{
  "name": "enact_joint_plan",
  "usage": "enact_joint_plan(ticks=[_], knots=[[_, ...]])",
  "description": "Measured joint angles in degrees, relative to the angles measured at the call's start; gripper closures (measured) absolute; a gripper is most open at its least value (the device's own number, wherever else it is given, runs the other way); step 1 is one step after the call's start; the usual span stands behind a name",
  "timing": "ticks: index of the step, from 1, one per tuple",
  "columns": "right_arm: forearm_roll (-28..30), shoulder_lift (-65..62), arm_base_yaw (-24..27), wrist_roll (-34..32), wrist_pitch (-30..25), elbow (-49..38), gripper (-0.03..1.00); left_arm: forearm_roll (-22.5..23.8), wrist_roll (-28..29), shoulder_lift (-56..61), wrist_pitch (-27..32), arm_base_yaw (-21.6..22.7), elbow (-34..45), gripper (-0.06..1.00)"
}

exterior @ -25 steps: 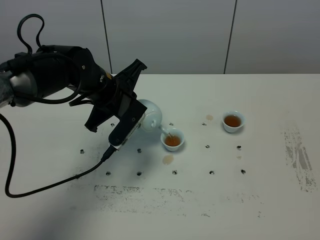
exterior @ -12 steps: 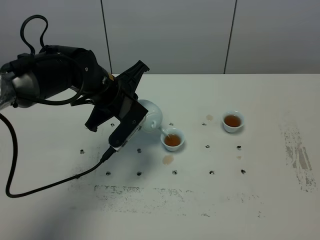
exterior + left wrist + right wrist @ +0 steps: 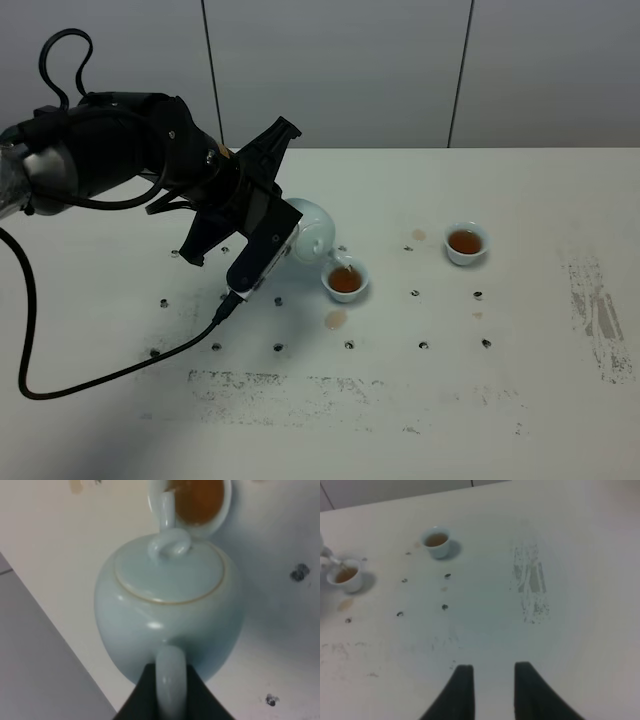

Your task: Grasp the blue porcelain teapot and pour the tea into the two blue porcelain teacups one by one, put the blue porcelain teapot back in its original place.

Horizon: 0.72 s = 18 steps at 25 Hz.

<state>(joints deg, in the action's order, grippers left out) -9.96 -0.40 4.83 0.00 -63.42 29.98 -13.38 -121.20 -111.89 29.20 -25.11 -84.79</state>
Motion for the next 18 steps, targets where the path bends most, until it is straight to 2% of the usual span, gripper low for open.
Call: enact_joint_plan(ticks=[7, 18], knots=[[0.0, 0.0, 0.0, 0.0, 0.0, 0.0, 0.75, -3.44, 0.55, 0.17, 0.25, 1.68, -0.11, 0.84], [0.0, 0.0, 0.0, 0.0, 0.0, 0.0, 0.75, -8.94, 8.72, 0.24, 4.44, 3.37, -0.17, 0.84]])
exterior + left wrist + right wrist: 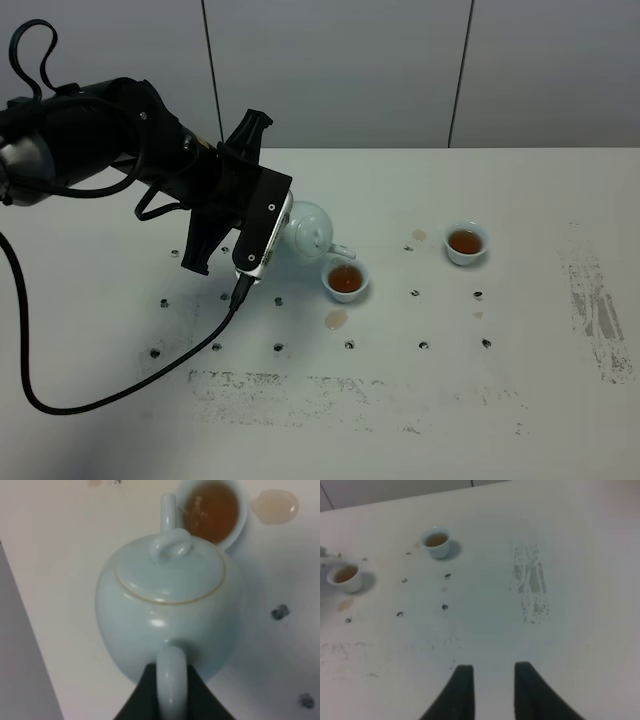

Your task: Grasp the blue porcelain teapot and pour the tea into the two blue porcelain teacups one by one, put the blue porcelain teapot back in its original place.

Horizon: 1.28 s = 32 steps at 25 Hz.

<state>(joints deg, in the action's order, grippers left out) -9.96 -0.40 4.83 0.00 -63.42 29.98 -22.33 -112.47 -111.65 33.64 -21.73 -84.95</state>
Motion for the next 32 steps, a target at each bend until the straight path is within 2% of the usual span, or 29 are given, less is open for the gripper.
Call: enact_joint_plan(ticks=[4, 10, 14, 17, 23, 26, 30, 32], knots=[[0.0, 0.0, 0.0, 0.0, 0.0, 0.0, 0.75, -2.16, 4.48, 0.68, 0.54, 1.22, 0.0, 0.84], [0.0, 0.0, 0.0, 0.0, 0.0, 0.0, 0.75, -4.44, 14.36, 0.8, 0.95, 2.27, -0.06, 0.84], [0.0, 0.0, 0.0, 0.0, 0.0, 0.0, 0.75, -9.31, 23.3, 0.8, 0.35, 2.92, -0.06, 0.84], [0.0, 0.0, 0.0, 0.0, 0.0, 0.0, 0.75, -14.31, 25.82, 2.18, -2.78, 3.09, 1.07, 0.84], [0.0, 0.0, 0.0, 0.0, 0.0, 0.0, 0.75, -24.35, 25.88, 7.66, -10.82, 3.2, 7.0, 0.84], [0.0, 0.0, 0.0, 0.0, 0.0, 0.0, 0.75, -30.87, 24.38, 9.72, -13.3, 3.2, 9.49, 0.84], [0.0, 0.0, 0.0, 0.0, 0.0, 0.0, 0.75, -42.45, 14.05, 10.9, -13.49, 2.54, 11.68, 0.84], [0.0, 0.0, 0.0, 0.0, 0.0, 0.0, 0.75, -51.0, 6.59, 10.97, -13.49, 2.04, 13.28, 0.84]])
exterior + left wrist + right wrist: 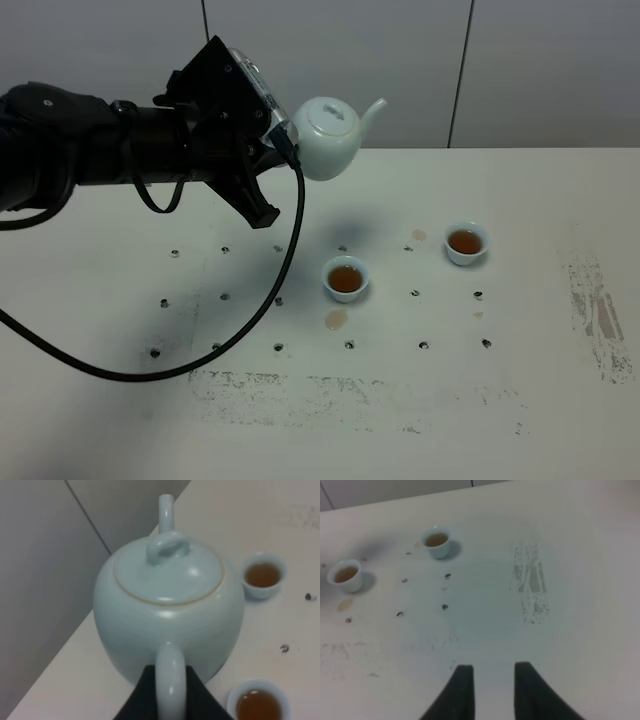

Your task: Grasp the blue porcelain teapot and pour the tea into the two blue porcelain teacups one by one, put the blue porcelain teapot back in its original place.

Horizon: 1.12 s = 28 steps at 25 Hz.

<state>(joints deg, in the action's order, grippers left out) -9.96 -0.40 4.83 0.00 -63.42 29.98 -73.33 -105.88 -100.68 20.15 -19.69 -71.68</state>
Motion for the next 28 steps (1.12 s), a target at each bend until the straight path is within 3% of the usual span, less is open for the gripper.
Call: enact_joint_plan(ticks=[3, 6, 15, 28], knots=[[0.0, 0.0, 0.0, 0.0, 0.0, 0.0, 0.75, -9.58, -10.55, 0.0, -0.12, -0.81, 2.31, 0.84], [0.0, 0.0, 0.0, 0.0, 0.0, 0.0, 0.75, -9.93, -11.99, 0.0, -0.45, -1.67, 2.69, 0.84], [0.0, 0.0, 0.0, 0.0, 0.0, 0.0, 0.75, 16.16, 12.72, 0.27, -1.47, -8.71, 1.95, 0.84], [0.0, 0.0, 0.0, 0.0, 0.0, 0.0, 0.75, 42.01, 47.25, 4.55, -11.18, -19.92, 2.6, 0.84]])
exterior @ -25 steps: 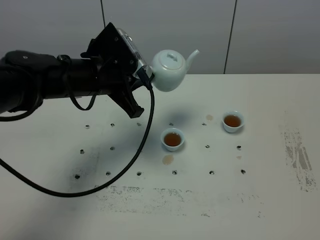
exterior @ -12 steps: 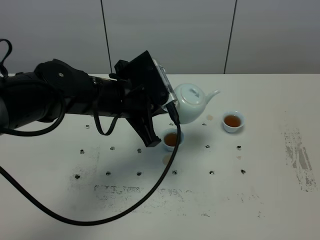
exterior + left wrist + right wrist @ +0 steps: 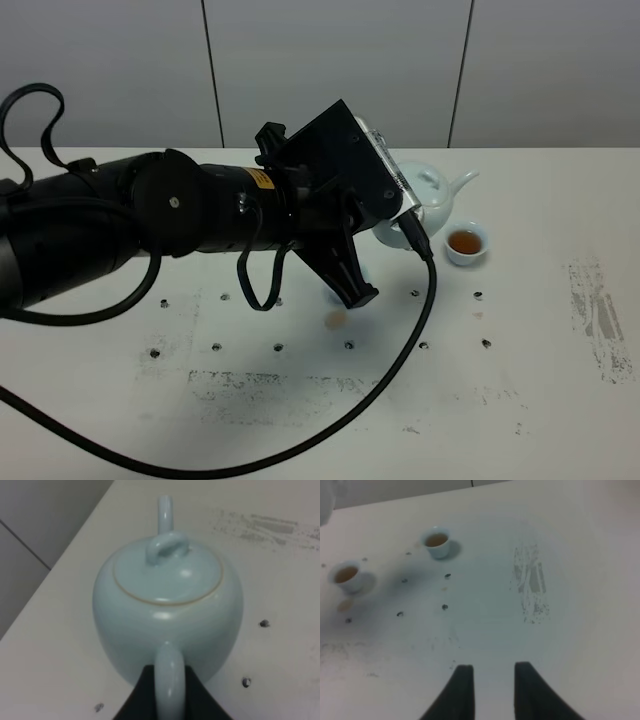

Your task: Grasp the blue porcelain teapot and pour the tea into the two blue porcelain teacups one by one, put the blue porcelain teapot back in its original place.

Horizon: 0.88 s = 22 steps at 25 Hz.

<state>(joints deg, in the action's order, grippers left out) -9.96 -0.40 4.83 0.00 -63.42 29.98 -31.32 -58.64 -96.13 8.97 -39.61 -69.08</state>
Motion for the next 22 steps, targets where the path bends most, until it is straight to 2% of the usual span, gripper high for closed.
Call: enact_joint_plan(ticks=[3, 12, 15, 18, 22], knots=[[0.0, 0.0, 0.0, 0.0, 0.0, 0.0, 0.75, 4.46, 6.75, 0.14, -6.61, -1.44, 2.36, 0.84], [0.0, 0.0, 0.0, 0.0, 0.0, 0.0, 0.75, 27.39, 35.19, 1.99, -29.96, -3.0, 16.71, 0.84], [0.0, 0.0, 0.0, 0.0, 0.0, 0.0, 0.75, 34.42, 40.76, 1.73, -36.16, -3.21, 20.52, 0.84], [0.0, 0.0, 0.0, 0.0, 0.0, 0.0, 0.75, 37.92, 45.64, 1.05, -40.83, -3.75, 24.25, 0.84], [0.0, 0.0, 0.0, 0.0, 0.0, 0.0, 0.75, 38.29, 47.51, 0.71, -46.32, -3.84, 30.48, 0.84]])
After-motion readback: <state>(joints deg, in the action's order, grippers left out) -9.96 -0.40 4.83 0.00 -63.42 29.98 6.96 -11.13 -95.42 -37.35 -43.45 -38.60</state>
